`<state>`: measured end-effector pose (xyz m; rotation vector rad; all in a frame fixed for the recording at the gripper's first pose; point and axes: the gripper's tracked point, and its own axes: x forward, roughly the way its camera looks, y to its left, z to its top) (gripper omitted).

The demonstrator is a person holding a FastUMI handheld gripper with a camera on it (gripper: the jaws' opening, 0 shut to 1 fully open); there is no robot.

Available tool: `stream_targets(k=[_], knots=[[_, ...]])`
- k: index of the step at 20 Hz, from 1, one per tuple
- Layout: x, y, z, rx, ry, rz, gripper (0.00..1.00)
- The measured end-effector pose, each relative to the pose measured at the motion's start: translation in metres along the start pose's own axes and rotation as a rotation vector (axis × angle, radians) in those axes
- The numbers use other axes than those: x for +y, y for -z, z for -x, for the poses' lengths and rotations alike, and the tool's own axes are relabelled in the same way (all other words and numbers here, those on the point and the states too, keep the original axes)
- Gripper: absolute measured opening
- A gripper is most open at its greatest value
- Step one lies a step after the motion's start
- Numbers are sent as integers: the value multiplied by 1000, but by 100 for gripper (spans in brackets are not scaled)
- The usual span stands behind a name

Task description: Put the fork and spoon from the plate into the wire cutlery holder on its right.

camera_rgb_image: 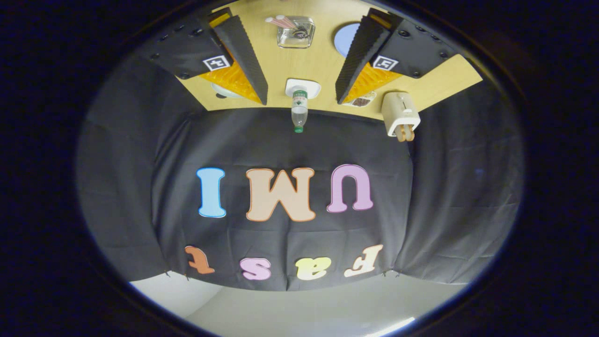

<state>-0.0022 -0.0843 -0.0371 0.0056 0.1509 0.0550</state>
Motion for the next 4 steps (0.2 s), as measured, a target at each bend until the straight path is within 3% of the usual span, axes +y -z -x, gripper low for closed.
stream_targets(k=[4], knots=[[11,-11,4,-39,4,-40,94]])
